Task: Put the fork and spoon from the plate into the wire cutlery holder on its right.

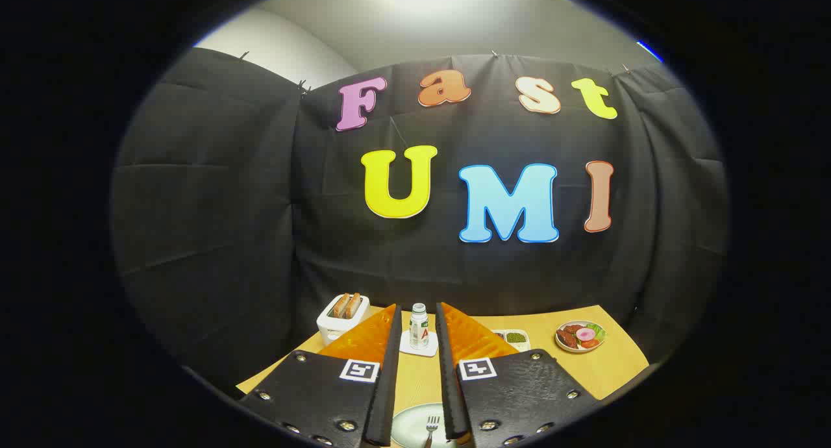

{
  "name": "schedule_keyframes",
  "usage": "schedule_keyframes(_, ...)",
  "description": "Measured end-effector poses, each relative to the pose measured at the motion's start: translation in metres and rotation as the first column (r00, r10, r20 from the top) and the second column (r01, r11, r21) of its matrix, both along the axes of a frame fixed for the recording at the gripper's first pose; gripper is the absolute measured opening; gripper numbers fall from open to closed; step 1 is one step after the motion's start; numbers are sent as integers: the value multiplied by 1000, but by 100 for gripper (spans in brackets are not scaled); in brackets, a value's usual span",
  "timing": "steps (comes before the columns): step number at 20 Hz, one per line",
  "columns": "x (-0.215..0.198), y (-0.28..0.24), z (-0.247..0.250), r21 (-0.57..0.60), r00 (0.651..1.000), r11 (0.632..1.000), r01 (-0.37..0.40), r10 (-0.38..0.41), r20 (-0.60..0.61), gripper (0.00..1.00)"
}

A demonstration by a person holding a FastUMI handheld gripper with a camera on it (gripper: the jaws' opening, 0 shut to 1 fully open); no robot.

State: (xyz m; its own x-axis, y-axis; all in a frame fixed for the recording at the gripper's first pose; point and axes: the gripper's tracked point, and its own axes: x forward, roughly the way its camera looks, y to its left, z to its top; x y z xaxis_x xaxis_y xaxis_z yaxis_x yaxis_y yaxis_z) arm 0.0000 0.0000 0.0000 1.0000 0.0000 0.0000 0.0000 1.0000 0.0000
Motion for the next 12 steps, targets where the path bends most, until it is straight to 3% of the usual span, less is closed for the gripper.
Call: schedule_keyframes(12, 8, -5, -28, 9, 996, 1000, 0, 1, -90, 31)
